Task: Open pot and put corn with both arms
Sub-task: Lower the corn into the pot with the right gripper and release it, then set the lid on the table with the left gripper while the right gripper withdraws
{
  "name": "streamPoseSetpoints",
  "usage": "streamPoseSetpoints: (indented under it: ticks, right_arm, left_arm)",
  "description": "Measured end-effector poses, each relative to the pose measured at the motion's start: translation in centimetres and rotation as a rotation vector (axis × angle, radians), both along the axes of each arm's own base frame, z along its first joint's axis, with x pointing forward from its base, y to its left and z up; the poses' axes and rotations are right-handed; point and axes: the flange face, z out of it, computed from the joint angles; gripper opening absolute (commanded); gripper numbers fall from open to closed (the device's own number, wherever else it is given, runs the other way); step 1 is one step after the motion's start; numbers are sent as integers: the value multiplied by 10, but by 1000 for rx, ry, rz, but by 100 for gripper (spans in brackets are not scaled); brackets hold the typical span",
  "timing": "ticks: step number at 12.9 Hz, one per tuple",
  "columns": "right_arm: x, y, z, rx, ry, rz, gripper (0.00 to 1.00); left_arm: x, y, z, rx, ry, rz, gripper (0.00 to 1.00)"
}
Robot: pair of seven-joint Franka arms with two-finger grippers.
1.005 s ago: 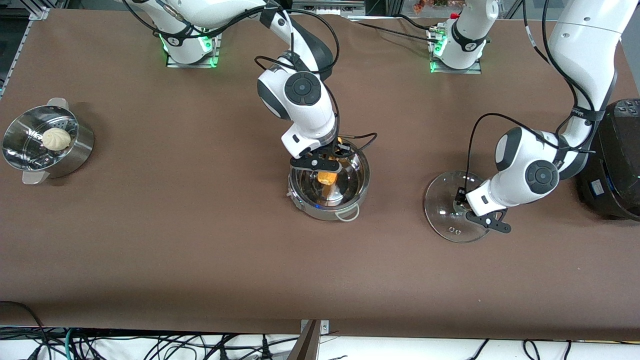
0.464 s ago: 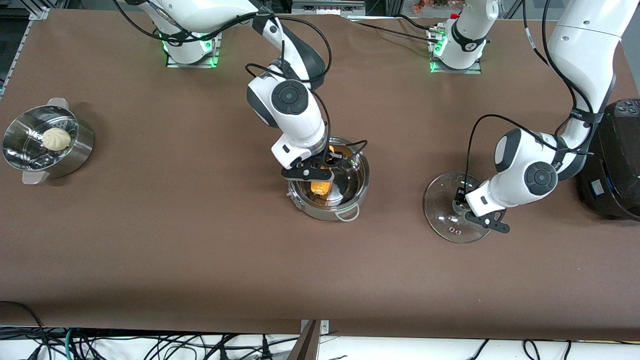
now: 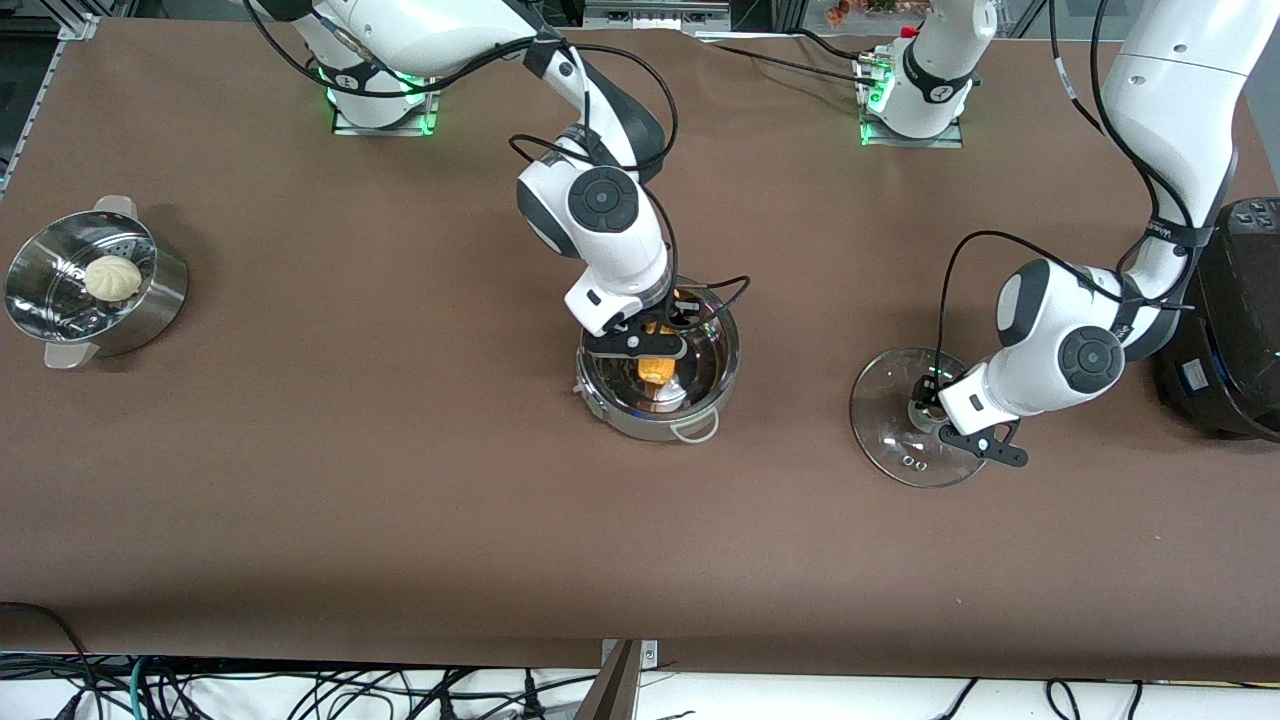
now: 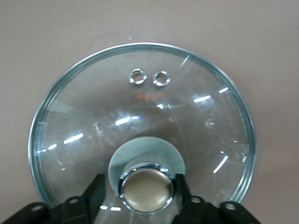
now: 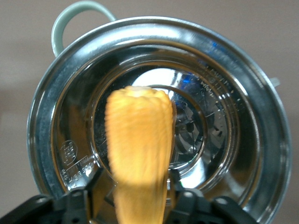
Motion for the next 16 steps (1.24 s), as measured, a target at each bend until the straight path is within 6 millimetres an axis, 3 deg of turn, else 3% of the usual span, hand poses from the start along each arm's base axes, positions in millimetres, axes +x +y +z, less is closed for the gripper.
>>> streamPoseSetpoints:
  ticks: [5, 8, 13, 16]
  right_arm:
    - [9, -6, 4, 3, -11, -6, 90]
    - [20, -18, 13, -5, -9, -20, 96]
    - [60, -80, 39, -51, 7, 26, 100]
    - [87, -139, 69, -89, 30, 47, 100]
  left_arm:
    - [0, 4, -1, 0, 6, 5, 100]
    - [0, 4, 0, 0, 5, 6, 100]
    - [7, 5, 7, -1, -14, 9, 100]
    - [7, 5, 8, -1, -15, 9, 100]
